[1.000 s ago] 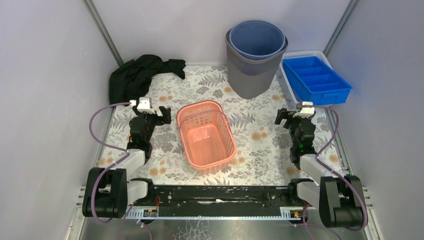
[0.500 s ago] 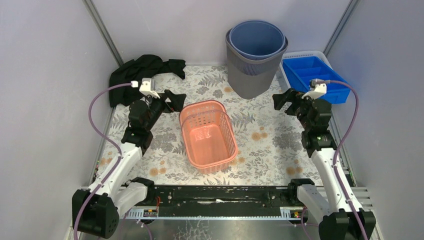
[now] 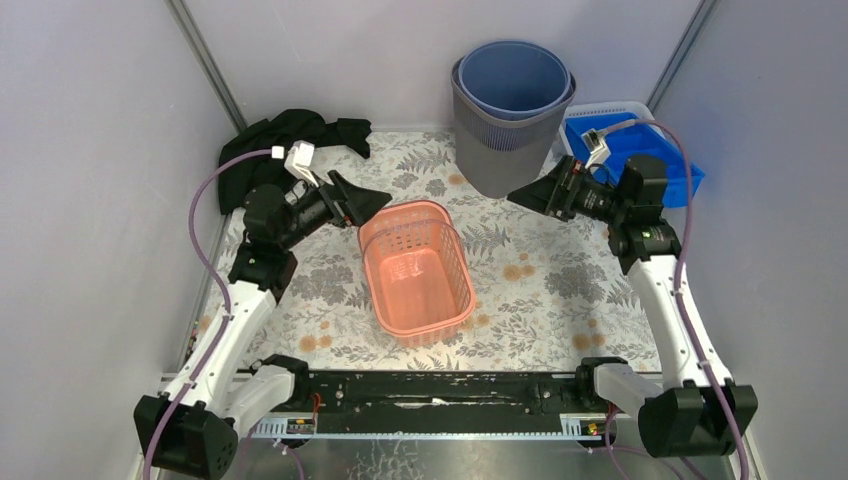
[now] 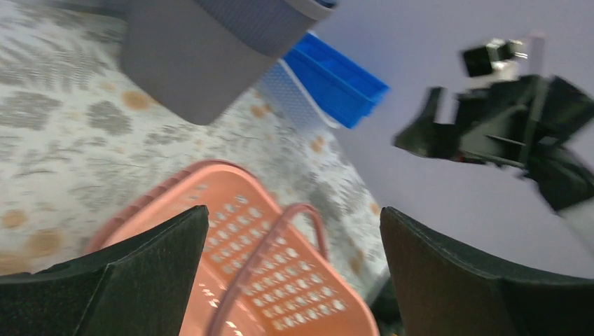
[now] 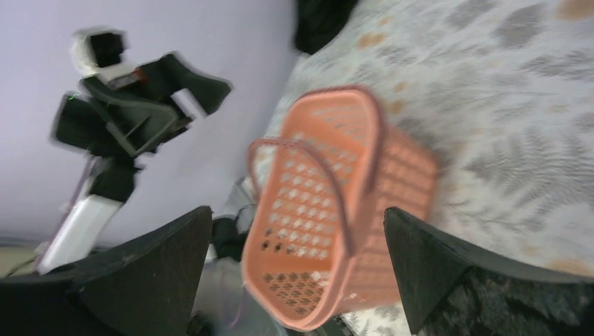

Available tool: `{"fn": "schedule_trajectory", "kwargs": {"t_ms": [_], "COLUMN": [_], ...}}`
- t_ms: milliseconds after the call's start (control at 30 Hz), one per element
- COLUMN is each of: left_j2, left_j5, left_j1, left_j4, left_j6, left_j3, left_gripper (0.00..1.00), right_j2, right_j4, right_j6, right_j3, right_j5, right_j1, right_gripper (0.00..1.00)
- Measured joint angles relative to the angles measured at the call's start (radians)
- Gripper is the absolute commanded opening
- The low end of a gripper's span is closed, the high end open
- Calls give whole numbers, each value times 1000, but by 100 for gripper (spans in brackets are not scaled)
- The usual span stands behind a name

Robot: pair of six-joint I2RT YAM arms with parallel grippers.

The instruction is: Turn the large container upside down

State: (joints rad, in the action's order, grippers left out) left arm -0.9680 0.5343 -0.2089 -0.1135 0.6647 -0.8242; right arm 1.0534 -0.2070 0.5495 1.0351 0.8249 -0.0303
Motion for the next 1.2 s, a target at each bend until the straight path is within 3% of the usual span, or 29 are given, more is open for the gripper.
{"fn": "schedule_trajectory", "kwargs": {"t_ms": [200,267,333,467,600,800,1200], "left_j2": [64,90,101,133,175,112,-126], "left_j5": [170,200,212,165,19,-80,-42], "left_j1": [2,3,2,-4,-6,-6,21], "left_j4": [-118,-134,-94,143,359,457,420], "left_j6": [193,244,258,176,52,-30,-46], "left_j3": [60,93,94,9,-108,-130,-105], "left_gripper": [100,100,100,100,100,97,67], "right_j2": [74,96,88,91,83,120,130], "right_j4": [602,677,591,168,-2,-136,-192], "right_j6": [521,605,563,264,101,23,-23], "right_j3": [-220,-244,-220,-2,76,38,15], "right_j5": [291,326,336,243,148,30,-43], "right_j1": [-2,-6,-12,-59,-134,-175,-184], "right_gripper": [99,99,99,99,99,99,99]}}
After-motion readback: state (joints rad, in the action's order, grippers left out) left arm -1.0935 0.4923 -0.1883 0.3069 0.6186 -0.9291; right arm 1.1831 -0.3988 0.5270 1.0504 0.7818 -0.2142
